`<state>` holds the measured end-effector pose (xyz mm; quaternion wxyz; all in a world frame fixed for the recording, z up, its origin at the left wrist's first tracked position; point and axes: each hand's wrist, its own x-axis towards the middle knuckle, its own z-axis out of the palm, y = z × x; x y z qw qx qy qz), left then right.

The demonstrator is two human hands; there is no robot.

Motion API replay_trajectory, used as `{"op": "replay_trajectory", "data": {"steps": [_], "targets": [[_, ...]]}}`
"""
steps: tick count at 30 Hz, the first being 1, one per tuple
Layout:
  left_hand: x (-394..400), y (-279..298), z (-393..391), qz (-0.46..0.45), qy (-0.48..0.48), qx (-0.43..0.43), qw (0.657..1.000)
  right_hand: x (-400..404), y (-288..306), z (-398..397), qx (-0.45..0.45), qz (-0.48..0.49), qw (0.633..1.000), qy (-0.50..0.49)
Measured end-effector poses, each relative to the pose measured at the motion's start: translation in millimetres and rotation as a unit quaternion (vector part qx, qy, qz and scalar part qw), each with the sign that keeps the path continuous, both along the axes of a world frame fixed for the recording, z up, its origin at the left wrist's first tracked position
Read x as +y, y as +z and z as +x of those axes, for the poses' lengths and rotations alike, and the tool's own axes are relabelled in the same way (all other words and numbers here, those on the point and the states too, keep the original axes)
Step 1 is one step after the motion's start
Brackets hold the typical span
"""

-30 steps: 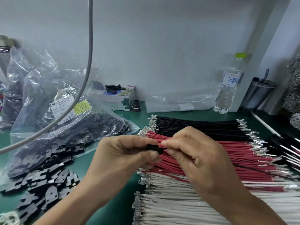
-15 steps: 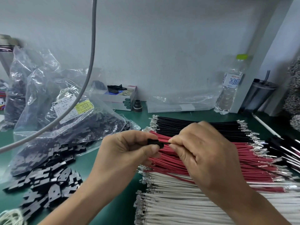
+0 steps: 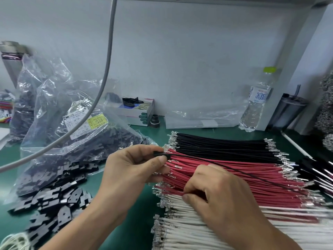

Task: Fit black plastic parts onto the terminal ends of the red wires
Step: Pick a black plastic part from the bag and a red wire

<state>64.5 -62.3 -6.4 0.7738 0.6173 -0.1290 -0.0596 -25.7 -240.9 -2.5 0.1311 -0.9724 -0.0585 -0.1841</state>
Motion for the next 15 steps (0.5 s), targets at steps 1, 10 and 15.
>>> {"op": "replay_trajectory", "data": {"steps": [1,10,15], "targets": [[0,0,0,-0.001,-0.001,-0.003,1.0,0,1,0,0.0,0.009,1.0,-0.002],[8,5,9,-0.011,0.056,-0.03,0.998,-27,16,2,-0.025,0.17,0.984,-0.039],[9,6,8,-0.016,0.051,-0.027,0.998,-30,8,5,-0.017,0.229,0.972,-0.043]]}}
